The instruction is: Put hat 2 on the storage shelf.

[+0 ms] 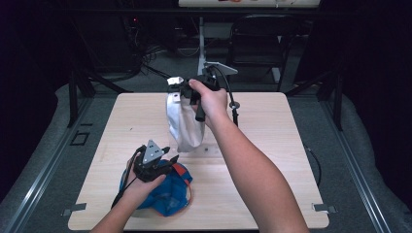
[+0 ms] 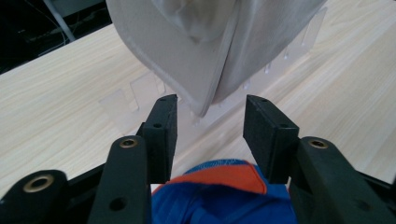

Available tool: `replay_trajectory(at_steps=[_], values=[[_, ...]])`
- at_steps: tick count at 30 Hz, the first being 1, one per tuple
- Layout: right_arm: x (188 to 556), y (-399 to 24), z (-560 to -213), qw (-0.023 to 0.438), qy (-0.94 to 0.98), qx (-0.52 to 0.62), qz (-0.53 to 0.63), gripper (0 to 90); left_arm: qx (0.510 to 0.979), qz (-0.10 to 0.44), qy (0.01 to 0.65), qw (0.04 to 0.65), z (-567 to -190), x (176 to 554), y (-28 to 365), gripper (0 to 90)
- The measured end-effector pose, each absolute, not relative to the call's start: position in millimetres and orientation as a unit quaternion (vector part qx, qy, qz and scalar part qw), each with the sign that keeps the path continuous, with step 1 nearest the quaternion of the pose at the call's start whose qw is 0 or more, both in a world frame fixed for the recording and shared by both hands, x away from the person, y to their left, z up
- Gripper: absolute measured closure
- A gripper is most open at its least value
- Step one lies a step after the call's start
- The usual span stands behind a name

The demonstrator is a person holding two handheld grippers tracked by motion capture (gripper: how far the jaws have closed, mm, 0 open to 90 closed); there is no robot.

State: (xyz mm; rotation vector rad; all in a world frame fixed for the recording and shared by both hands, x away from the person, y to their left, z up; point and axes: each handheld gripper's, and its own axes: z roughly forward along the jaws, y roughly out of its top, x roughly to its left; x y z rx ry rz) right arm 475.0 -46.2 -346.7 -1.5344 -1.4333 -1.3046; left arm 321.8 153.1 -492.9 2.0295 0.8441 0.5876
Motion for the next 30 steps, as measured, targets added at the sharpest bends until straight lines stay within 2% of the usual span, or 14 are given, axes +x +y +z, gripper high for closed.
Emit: replay_trajectory(at_steps=[3, 9, 12, 18, 22, 30], values=[[476.1, -41.9, -348.4, 0.331, -0.549, -0.585, -0.497, 80.9, 0.811, 0.234, 0.338, 0.417, -493.8, 324.8, 149.6, 61.9], [475.4, -43.7, -346.9, 0.324, -0.554, -0.584, -0.497, 80.9, 0.818, 0.242, 0.338, 0.397, -495.5, 331.5, 142.0, 80.9], [473.1, -46.7, -346.8, 0.325, -0.554, -0.583, -0.497, 80.9, 0.821, 0.248, 0.332, 0.393, -496.7, 332.0, 140.0, 84.4], [469.5, -56.2, -347.4, 0.319, -0.557, -0.583, -0.499, 80.8, 0.810, 0.250, 0.346, 0.401, -500.7, 330.7, 146.3, 85.2], [467.0, -70.4, -353.2, 0.313, -0.556, -0.590, -0.495, 80.5, 0.798, 0.233, 0.367, 0.418, -505.5, 331.9, 155.6, 85.2], [462.5, -83.0, -367.1, 0.299, -0.568, -0.598, -0.481, 79.7, 0.801, 0.219, 0.377, 0.410, -513.6, 331.8, 158.4, 85.3]])
